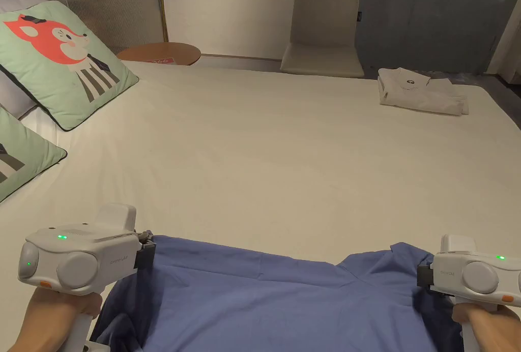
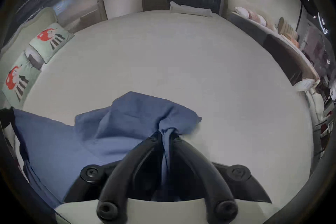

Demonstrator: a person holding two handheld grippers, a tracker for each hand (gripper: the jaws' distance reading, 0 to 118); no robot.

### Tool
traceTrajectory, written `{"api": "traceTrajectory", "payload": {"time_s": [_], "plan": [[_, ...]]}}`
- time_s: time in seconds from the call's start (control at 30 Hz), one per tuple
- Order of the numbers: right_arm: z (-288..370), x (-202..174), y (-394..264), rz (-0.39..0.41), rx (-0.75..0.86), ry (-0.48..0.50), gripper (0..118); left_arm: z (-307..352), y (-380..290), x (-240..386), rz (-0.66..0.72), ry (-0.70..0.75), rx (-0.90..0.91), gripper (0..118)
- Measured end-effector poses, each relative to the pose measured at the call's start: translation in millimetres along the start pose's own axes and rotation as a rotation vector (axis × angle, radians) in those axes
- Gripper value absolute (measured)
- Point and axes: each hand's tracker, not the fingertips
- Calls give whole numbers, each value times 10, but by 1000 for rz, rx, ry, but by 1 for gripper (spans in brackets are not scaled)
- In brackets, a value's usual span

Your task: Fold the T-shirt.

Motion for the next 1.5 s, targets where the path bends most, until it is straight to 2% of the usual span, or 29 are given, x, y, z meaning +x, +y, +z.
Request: {"api": "traceTrajectory", "payload": {"time_s": [0.1, 0.27, 0.57, 0.77, 0.97, 1.1, 1.27, 1.3, 1.33, 1.4, 1.43, 1.47, 1.5], "plan": [[514, -47, -40, 25, 128, -18, 7, 74, -63, -58, 43, 9, 5, 3], [1337, -25, -247, 16, 251, 40, 7, 325, -211, -165, 115, 27, 22, 3], [2164, 101, -1052, -13, 318, 128, 7, 881, -757, -237, 163, 30, 24, 3], [2278, 143, -1732, -62, 284, 130, 7, 1104, -1318, -201, 167, 25, -14, 3], [2103, 157, -2217, -101, 186, 54, 7, 1098, -1767, -202, 200, 41, -89, 3], [1925, 135, -2406, -141, 134, 14, 7, 1036, -1906, -158, 179, 71, -127, 3], [1866, 91, -2454, -129, 122, -22, 8, 962, -1928, -60, 94, 136, -139, 6], [1900, 106, -2450, -136, 133, -24, 12, 968, -1890, -51, 96, 130, -143, 7], [1955, 89, -2412, -139, 147, -20, 26, 976, -1862, -55, 100, 130, -142, 20], [2102, 30, -2300, -142, 200, -19, 70, 1077, -1743, -52, 162, 94, -93, 67], [2239, -16, -2218, -128, 243, -32, 77, 1134, -1673, -48, 190, 70, -60, 75], [2329, -56, -2140, -116, 290, -35, 77, 1182, -1602, -43, 204, 47, -14, 75], [2420, -104, -2055, -101, 340, -36, 96, 1264, -1511, -8, 208, 31, 44, 94]]}}
